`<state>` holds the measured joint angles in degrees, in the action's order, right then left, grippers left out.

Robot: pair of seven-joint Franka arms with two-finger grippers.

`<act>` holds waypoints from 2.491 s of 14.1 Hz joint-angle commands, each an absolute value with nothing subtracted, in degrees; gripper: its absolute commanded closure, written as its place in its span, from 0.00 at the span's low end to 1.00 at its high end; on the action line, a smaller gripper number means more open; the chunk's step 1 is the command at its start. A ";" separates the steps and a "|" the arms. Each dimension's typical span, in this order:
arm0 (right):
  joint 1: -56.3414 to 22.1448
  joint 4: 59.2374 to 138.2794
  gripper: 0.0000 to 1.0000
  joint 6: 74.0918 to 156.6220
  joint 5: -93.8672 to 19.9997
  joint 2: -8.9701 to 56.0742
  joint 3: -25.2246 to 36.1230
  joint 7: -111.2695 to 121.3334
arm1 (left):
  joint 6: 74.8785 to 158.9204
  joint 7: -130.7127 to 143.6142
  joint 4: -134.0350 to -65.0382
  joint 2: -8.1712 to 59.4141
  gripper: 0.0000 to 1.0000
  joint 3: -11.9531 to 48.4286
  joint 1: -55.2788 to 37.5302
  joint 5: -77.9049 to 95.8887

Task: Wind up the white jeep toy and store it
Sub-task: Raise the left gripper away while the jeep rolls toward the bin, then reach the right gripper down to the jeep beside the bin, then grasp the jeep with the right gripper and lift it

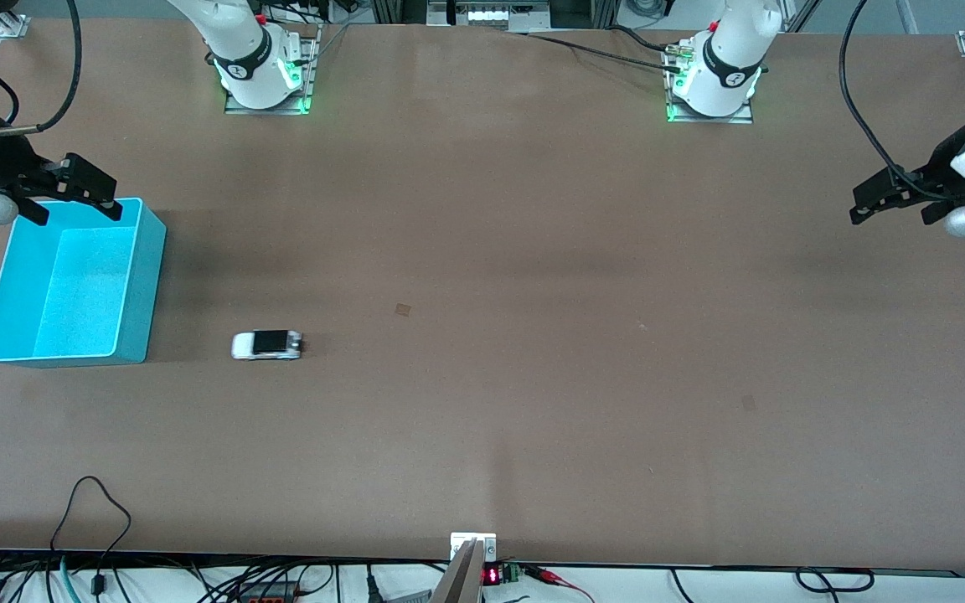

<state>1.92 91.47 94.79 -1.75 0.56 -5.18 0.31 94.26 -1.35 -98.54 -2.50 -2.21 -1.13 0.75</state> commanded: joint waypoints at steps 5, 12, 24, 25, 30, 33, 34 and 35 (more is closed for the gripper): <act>2.28 90.97 0.00 93.87 -2.55 0.44 -5.19 1.05 | 93.43 -5.98 -98.44 -2.72 0.00 -2.99 -0.97 0.35; 2.37 91.49 0.00 93.78 -2.02 5.60 -5.10 12.86 | 93.16 -6.06 -98.00 -3.08 0.00 -2.20 -0.97 0.44; 8.26 91.49 0.00 112.12 -1.58 30.21 -4.83 66.06 | 92.11 -5.71 -97.21 -2.81 0.00 -1.49 -1.05 0.18; 8.61 91.49 0.00 114.50 -1.58 31.97 -4.83 68.88 | 92.11 -5.63 -97.12 -2.73 0.00 -1.41 -1.05 0.09; 10.20 93.07 0.00 121.80 -1.50 36.65 -4.83 73.39 | 91.49 -5.27 -96.51 -2.81 0.00 -1.32 -1.14 -0.26; 10.89 94.04 0.00 123.83 -1.58 37.52 -4.92 74.27 | 91.49 -5.27 -96.50 -2.72 0.00 -1.32 -1.14 -0.35; 10.99 94.39 0.00 124.62 -1.58 37.88 -4.92 74.79 | 91.49 -5.27 -96.50 -2.72 0.00 -1.23 -1.14 -0.35; 10.99 95.00 0.00 125.93 -1.58 38.14 -4.92 75.40 | 91.41 -5.27 -96.50 -2.72 0.00 -1.23 -1.14 -0.35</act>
<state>9.92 93.44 123.54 -1.61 38.05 -4.18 73.39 92.83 -4.93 -97.52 -2.63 -1.50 -1.05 0.64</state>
